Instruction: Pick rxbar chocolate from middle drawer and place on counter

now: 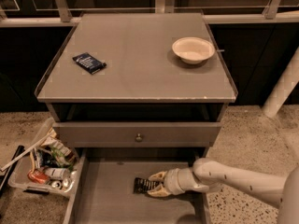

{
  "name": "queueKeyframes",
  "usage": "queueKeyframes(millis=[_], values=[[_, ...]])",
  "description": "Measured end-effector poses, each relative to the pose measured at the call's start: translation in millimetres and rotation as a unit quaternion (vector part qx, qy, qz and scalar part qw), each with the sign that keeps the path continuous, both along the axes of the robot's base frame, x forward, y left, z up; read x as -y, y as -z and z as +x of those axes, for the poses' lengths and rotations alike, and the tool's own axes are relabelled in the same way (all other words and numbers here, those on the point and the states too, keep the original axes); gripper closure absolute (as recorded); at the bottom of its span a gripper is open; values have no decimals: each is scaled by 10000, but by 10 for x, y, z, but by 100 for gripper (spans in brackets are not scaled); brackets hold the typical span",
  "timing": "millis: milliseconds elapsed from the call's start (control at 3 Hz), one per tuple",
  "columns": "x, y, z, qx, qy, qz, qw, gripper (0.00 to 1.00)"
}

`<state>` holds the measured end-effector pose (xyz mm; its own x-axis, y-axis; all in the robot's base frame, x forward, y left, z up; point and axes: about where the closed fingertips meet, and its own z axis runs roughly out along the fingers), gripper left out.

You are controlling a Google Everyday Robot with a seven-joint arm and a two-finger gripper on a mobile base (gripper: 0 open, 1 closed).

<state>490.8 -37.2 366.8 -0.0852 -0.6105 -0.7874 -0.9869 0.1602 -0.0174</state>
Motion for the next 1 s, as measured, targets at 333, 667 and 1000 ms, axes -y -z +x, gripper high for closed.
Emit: queueKeyframes(millis=[333, 667, 1000], values=[[-43, -258, -43, 98, -137, 86, 9998, 100], [-16, -574, -63, 186, -218, 186, 9994, 100], [90, -890, -88, 282, -257, 165, 9991, 100]])
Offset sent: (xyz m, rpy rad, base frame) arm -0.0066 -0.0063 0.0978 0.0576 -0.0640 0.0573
